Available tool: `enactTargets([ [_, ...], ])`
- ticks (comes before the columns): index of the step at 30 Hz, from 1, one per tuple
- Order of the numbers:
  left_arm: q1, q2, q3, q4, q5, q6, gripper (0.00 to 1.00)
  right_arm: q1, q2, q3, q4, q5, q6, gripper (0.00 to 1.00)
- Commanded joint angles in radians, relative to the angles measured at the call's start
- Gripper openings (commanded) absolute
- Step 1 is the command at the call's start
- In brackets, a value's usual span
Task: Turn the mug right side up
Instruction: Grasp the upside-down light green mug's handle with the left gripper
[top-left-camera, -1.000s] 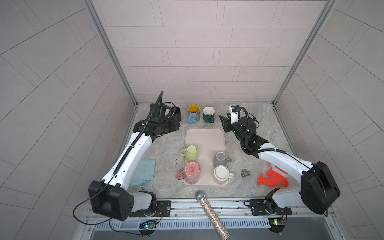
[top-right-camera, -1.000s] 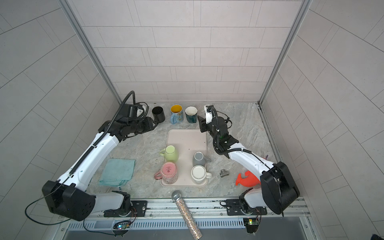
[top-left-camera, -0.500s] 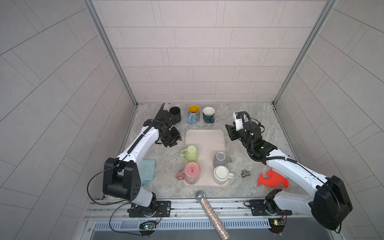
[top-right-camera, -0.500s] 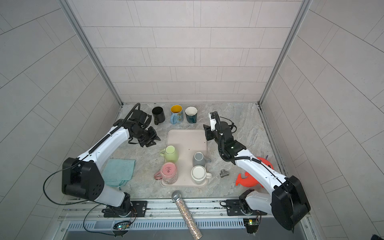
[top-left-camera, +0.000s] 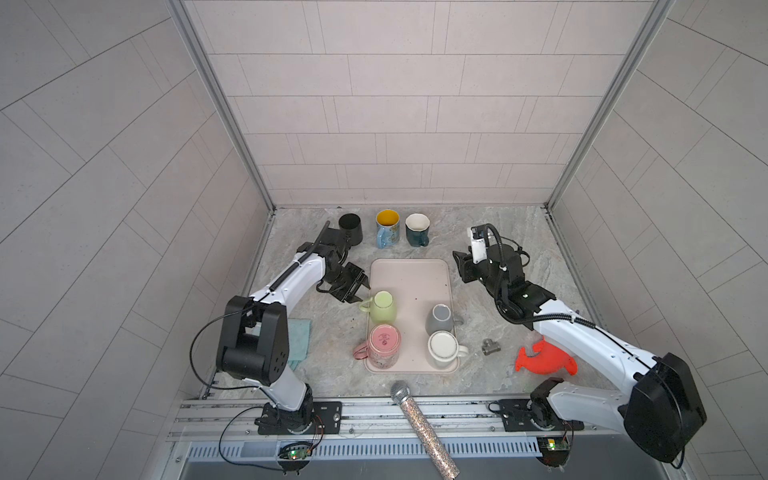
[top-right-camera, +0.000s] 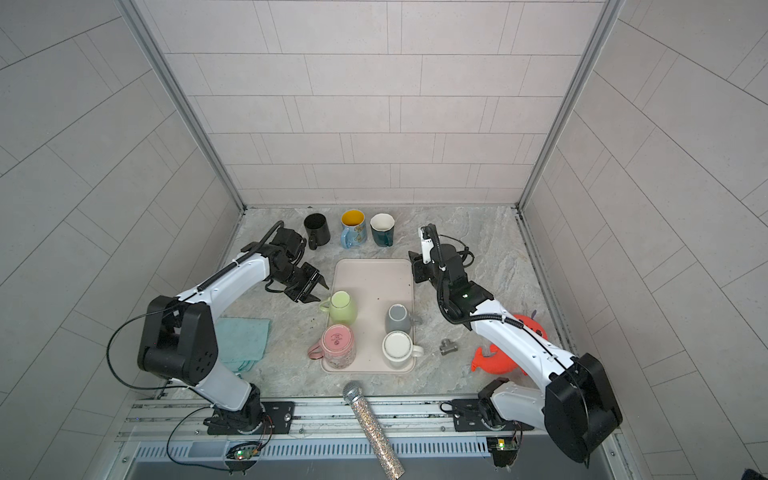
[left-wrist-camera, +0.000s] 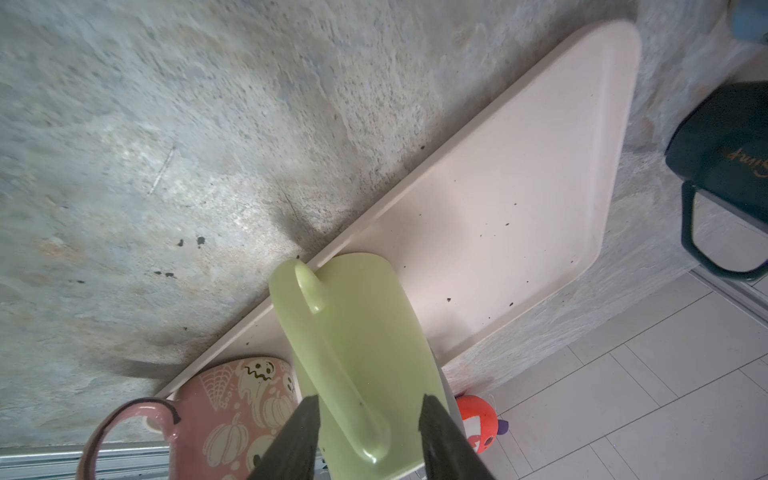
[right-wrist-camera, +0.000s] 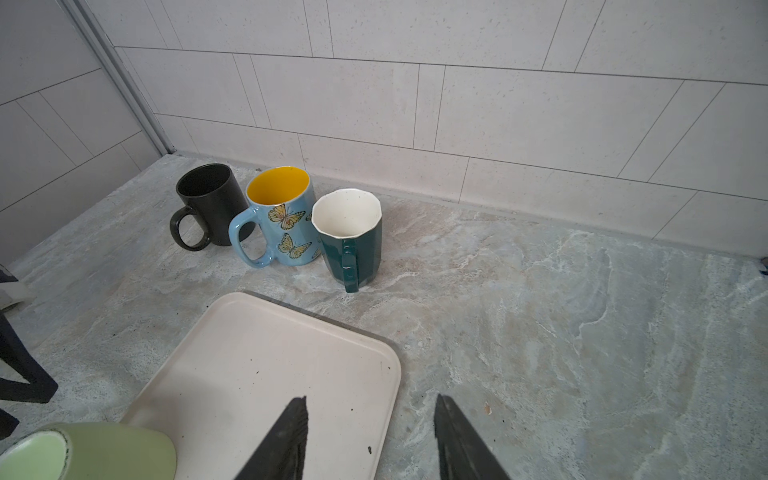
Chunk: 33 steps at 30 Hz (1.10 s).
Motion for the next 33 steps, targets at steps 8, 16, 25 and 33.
enactTargets([
  [8,0.007,0.055,-0.037,-0.004,0.063,-0.031,0.47,0.0,0.039,0.006,0.017,0.011,0.02,0.5],
  [16,0.006,0.106,-0.039,0.03,0.107,-0.027,0.47,-0.001,0.059,0.002,0.035,0.012,0.031,0.5],
  [25,0.006,0.124,-0.043,0.053,0.119,-0.024,0.4,-0.001,0.075,0.002,0.043,0.015,0.037,0.5],
  [33,0.006,0.162,-0.042,0.095,0.138,-0.035,0.3,-0.001,0.081,-0.001,0.043,0.028,0.035,0.5],
])
